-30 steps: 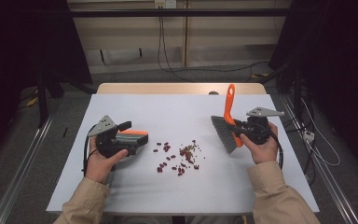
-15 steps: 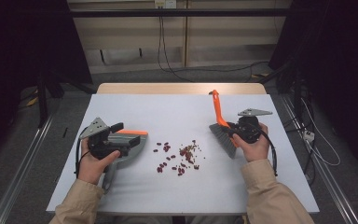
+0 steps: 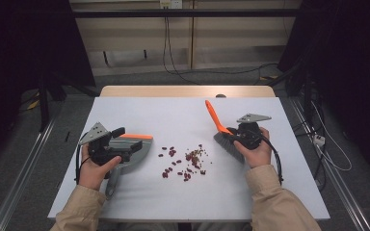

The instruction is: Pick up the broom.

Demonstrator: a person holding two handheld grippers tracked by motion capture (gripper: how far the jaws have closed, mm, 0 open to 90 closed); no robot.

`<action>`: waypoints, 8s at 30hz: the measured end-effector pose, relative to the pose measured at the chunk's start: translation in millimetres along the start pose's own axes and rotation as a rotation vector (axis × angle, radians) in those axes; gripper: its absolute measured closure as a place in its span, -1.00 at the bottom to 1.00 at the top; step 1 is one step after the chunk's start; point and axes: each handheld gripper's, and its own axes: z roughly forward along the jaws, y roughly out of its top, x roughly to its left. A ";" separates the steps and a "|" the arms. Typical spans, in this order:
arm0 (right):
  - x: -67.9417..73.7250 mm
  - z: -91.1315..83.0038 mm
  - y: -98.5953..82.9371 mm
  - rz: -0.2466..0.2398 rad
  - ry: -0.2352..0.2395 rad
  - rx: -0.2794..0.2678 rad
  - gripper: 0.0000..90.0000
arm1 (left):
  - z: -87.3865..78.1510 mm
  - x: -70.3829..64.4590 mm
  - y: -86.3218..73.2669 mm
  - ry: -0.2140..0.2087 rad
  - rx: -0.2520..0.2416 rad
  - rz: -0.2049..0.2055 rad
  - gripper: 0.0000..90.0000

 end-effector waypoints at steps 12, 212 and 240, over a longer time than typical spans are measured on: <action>4.8 -5.1 -4.8 -0.054 -0.030 0.004 0.44 | -5.5 2.7 -4.1 -0.002 -0.012 0.006 -0.85; 132.9 7.6 -3.5 -0.053 0.214 -0.213 0.58 | -23.0 5.6 -25.6 0.019 0.002 0.040 -0.88; 159.5 25.0 -20.4 0.009 0.491 -0.111 0.58 | -23.6 7.5 -27.2 0.020 0.008 0.039 -0.89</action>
